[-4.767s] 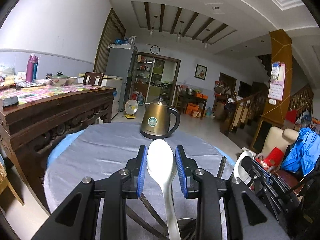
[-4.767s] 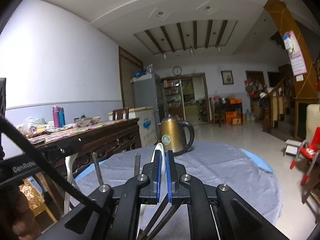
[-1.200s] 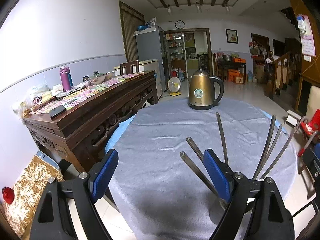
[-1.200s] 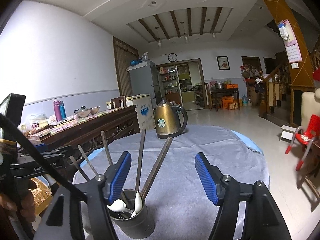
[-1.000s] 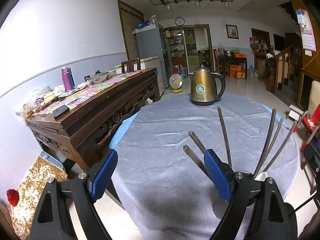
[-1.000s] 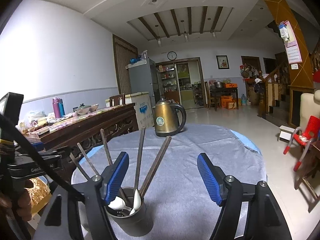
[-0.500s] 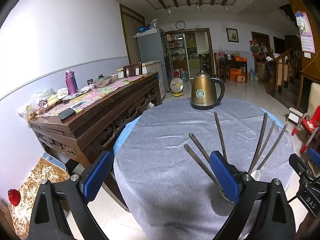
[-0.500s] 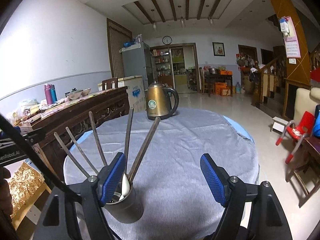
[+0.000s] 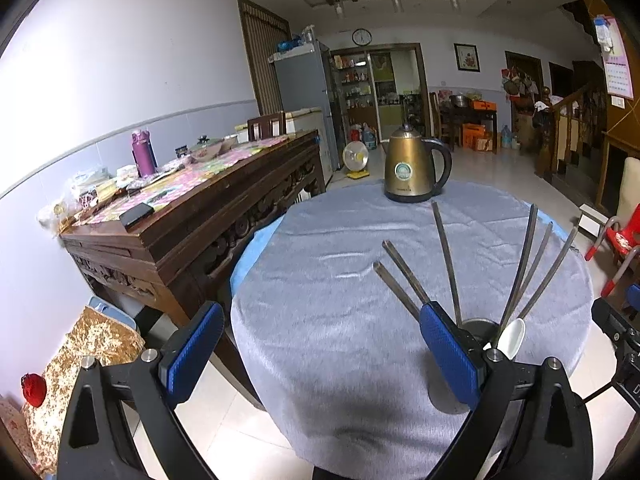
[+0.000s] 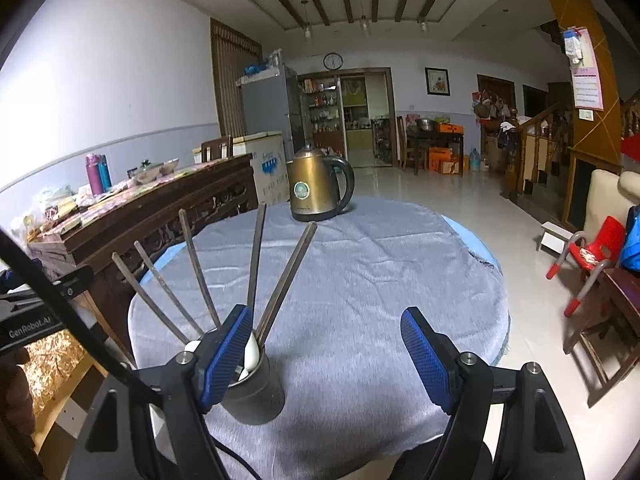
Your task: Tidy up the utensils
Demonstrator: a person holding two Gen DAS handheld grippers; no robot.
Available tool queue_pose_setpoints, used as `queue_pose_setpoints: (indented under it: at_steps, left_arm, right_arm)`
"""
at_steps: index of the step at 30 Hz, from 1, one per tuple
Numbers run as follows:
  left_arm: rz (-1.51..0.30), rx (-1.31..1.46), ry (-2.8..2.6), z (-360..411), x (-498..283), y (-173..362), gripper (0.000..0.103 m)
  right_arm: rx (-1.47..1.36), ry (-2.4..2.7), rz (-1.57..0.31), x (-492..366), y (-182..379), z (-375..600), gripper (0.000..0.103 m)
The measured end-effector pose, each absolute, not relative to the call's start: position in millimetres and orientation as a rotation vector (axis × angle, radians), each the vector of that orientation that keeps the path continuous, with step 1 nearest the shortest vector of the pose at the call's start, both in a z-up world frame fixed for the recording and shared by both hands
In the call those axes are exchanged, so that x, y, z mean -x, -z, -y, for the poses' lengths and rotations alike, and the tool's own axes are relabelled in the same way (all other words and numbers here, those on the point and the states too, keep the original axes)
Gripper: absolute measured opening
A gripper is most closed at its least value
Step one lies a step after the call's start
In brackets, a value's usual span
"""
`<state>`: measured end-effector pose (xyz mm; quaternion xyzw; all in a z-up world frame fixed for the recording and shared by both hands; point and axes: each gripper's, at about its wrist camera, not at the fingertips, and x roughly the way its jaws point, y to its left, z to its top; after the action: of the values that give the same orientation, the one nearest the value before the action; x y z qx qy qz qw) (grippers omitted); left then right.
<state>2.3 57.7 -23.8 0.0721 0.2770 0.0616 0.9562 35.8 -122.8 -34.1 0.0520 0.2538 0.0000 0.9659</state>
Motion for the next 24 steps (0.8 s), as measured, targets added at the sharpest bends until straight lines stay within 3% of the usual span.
queue_pose_setpoints:
  at_steps: [24]
  left_arm:
    - [-0.665, -0.156, -0.131, -64, -3, 32, 0.098]
  right_arm:
    - [-0.094, -0.016, -0.709, -48, 41, 98, 0.081]
